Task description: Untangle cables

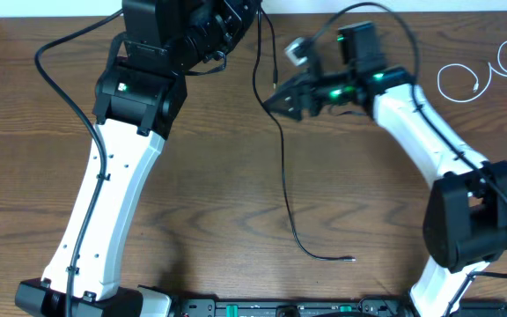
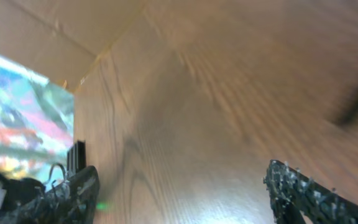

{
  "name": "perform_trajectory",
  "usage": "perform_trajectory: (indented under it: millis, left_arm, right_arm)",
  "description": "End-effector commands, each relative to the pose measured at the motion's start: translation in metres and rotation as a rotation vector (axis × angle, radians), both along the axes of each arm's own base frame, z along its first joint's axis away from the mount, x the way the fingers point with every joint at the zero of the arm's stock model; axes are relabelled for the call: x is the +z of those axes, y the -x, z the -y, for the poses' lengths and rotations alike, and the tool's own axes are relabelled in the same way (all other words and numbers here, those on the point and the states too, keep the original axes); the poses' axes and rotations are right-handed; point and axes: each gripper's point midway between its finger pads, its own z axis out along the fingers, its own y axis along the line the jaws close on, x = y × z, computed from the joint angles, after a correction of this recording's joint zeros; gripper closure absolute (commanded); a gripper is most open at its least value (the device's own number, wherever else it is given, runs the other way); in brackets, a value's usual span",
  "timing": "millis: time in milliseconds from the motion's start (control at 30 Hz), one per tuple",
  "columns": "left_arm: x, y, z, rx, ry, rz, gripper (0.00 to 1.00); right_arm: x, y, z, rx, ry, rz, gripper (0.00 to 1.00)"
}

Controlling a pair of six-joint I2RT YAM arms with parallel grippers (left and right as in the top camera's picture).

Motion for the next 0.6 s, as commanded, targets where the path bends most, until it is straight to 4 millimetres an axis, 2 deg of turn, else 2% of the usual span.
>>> perform_trajectory:
  millis: [0,100,200,433,500,567]
  left_arm:
    - [0.003,-0.003,-0.005,0.022,0.006,0.003,0.92]
    - [0.003,-0.002,-0.005,0.022,0.006,0.003,0.92]
    - [0.003,-0.002,-0.005,0.022,0.006,0.003,0.92]
    - [0.003,-0.002,-0.005,0.021,0.006,0.003,0.92]
    - [0.002,-0.002,-0.005,0.021,0.005,-0.001,0.92]
    - [-0.001,-0.001,-0.005,0.021,0.001,-0.013,0.92]
  right_arm:
    - [0.022,-0.001,0.023,0.043,-0.117,0.02,0.2]
    - [0.039,0.013,0.025,0.148,-0.224,0.072,0.2]
    - [0.044,0.027,0.016,0.217,-0.27,0.087,0.2]
    - [0.022,0.06,-0.035,0.35,-0.26,0.037,0.25]
    - [0.015,0.065,-0.045,0.366,-0.243,0.031,0.35]
    - [0.009,0.064,-0.051,0.35,-0.206,0.016,0.61]
